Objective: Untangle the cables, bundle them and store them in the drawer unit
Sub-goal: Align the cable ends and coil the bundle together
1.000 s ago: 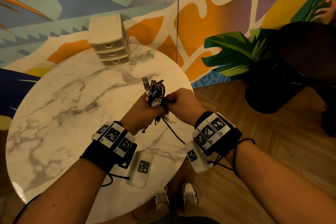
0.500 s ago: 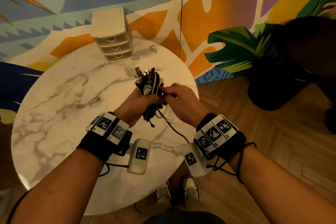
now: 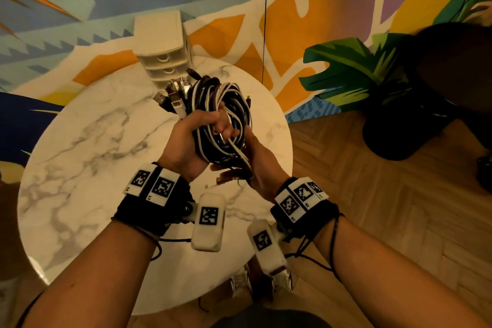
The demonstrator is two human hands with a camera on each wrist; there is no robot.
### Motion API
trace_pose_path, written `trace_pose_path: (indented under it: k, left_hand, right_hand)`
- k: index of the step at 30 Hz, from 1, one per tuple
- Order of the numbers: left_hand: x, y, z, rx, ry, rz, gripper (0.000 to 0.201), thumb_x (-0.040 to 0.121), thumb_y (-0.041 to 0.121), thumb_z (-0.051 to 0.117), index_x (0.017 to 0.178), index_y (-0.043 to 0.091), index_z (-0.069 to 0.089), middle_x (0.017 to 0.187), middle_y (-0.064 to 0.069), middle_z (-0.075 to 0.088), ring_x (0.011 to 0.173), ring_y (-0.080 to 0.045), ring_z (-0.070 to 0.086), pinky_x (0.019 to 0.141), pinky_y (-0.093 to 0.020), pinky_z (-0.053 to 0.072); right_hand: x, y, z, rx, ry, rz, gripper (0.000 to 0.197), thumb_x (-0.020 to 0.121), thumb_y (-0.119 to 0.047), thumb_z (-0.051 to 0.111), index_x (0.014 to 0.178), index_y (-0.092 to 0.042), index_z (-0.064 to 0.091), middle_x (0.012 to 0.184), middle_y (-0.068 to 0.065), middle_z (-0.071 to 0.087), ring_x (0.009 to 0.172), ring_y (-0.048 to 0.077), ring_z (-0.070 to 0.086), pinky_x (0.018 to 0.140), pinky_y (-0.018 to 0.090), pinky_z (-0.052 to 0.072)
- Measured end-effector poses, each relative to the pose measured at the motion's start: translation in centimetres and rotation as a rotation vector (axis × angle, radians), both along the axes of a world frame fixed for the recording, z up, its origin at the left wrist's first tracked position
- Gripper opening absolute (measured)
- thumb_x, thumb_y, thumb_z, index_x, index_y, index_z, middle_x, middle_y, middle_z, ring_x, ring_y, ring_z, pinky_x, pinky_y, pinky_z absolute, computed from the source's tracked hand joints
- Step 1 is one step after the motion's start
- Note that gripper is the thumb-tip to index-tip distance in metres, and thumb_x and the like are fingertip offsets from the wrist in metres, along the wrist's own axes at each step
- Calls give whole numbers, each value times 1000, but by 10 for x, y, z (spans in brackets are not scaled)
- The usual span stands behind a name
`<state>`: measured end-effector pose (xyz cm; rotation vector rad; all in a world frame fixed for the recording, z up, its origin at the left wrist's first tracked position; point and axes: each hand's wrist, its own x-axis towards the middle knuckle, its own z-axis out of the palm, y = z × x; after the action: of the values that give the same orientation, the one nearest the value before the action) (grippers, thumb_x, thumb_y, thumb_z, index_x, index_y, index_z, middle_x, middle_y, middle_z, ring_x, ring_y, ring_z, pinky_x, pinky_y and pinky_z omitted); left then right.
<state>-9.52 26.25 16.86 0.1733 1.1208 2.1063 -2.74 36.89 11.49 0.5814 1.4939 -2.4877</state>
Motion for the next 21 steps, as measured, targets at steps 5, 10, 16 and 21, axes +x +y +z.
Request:
trace_pose_path:
  k: [5,10,16,21]
  left_hand:
    - [2,-6,-3,10,-2,22,14,78,9,39,87,6,50,54,1,38,50,-13,38,57,-26,39]
    - [5,-7,-4,-56,-24,-23,16,74,11,41,75,7,57,48,1,37,42,-13,34,47,-24,32]
    - [0,-7,3,-99,31,-128,18,74,19,45,82,6,55,47,0,36,41,-14,32,48,-25,29]
    - [0,-3,9,-128,50,-131,14,77,16,44,78,9,55,48,1,39,44,-13,38,50,-24,36]
  right_hand:
    - [-5,-1,-2,95,27,-40,59,97,-56,20,121,-19,58,101,11,69,83,23,65,67,34,52]
    - [-18,7,8,157,99,-76,57,98,-56,20,116,-22,62,98,7,70,81,20,67,70,35,53]
    - [-28,9,17,94,169,-12,39,86,-61,47,82,-25,61,78,5,65,67,19,63,59,28,50]
    - [-34,4,13,272,201,-233,47,75,-62,55,84,-16,64,74,14,59,69,28,54,65,40,44]
